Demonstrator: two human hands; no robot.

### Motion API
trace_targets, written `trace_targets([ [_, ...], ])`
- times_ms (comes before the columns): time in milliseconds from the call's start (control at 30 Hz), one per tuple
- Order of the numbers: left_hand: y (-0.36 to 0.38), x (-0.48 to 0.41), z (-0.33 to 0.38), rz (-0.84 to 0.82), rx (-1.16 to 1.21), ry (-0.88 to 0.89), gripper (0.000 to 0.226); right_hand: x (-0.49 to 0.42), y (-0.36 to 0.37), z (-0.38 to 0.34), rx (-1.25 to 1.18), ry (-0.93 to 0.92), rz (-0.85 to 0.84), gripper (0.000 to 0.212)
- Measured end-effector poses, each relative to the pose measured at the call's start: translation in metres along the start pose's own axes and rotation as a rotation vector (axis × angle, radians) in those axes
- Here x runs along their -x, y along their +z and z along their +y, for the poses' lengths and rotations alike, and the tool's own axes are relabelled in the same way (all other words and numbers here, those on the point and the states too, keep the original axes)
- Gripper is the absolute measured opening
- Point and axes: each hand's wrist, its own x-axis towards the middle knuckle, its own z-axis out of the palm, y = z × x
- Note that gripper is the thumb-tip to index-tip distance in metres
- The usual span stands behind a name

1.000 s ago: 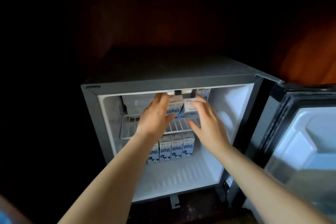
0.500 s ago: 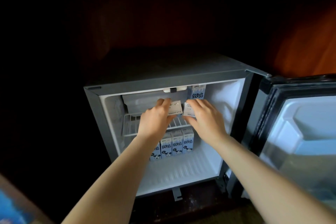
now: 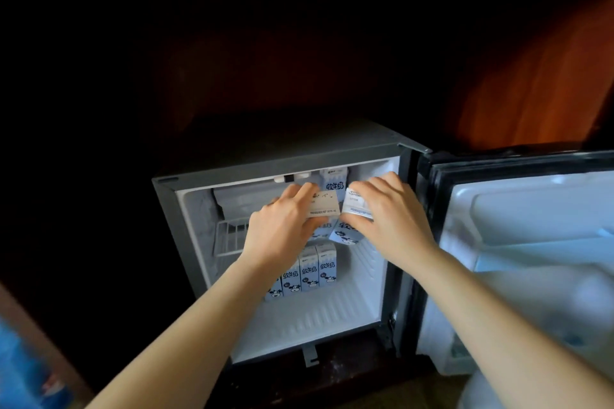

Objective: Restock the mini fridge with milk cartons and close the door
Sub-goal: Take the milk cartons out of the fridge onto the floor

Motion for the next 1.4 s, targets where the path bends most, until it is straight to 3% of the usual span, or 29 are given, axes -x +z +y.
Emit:
trace_targets([
  [433,-0.027,0.02,0.116,-0.148,0.184,0.229,0.036,0.081,-0.124,0.053,0.092,-0.004,-0.123,0.041],
  [767,-0.008,0.024,0.224,-0.345,0.281,0.461,0.026,0.163,-0.191,0.118,0.215,0.109,-0.242,0.042],
  [1133,0.081,0.077,0.316,-0.71,0.287,0.543,0.029,0.291,-0.188,0.161,0.098,0.436,-0.492,0.027],
  [1400,0.167,0.134,0.352,-0.966,0.381,0.441,0.026,0.379,-0.151,0.177,-0.018,0.628,-0.598,0.023],
])
